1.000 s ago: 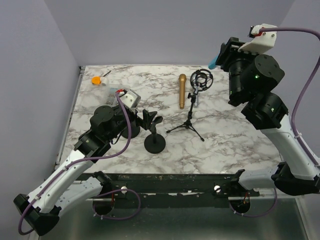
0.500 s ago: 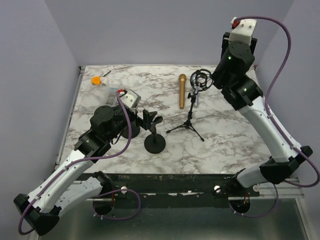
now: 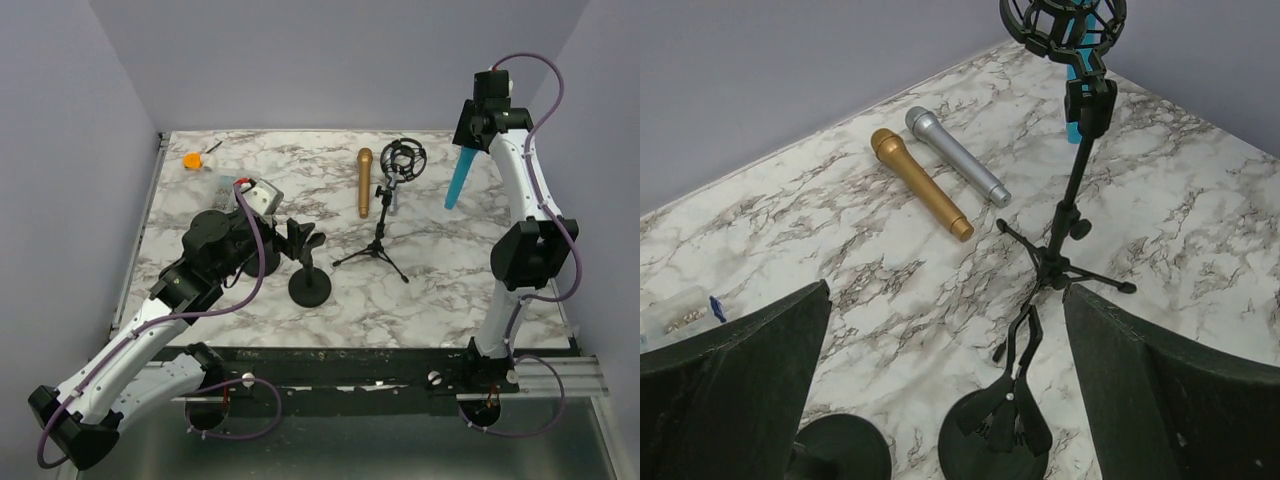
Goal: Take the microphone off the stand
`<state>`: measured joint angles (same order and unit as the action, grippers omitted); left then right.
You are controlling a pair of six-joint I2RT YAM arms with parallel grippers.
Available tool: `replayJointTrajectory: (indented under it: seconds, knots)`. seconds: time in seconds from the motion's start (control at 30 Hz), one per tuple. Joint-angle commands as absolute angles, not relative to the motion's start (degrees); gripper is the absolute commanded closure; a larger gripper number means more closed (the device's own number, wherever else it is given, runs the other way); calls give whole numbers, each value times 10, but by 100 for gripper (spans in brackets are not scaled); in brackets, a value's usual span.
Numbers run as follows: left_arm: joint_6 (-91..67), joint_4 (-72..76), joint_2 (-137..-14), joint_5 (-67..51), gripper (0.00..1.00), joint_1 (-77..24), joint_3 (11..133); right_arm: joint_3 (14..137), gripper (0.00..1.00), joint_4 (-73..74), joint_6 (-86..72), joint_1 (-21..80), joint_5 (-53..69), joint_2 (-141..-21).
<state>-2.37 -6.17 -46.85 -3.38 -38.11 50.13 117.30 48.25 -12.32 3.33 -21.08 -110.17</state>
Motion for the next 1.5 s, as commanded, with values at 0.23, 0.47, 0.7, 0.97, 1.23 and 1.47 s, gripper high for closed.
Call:
replayJointTrajectory:
  seconds: [0.23, 0.47, 0.7, 0.97, 1.23, 1.47]
  knots:
    - [-18, -69, -478, -27, 1, -384, 506, 1290, 99, 547, -178, -14, 60, -1265]
    - [-21, -68, -487, -30, 2, -384, 507, 1217, 99, 400, -196, -12, 103, -1295]
    - [-24, -70, -497, -35, 1, -384, 508, 1241, 99, 317, -207, -7, 103, -1365]
    - [-25, -64, -493, -35, 2, -384, 505, 1270, 99, 284, -175, 12, 110, -1438]
    - [-27, -62, -497, -39, 2, -384, 504, 1267, 99, 242, -193, 36, 93, -1455]
    - [-24, -64, -497, -35, 2, -384, 504, 1282, 79, 256, -215, 40, 87, -1477]
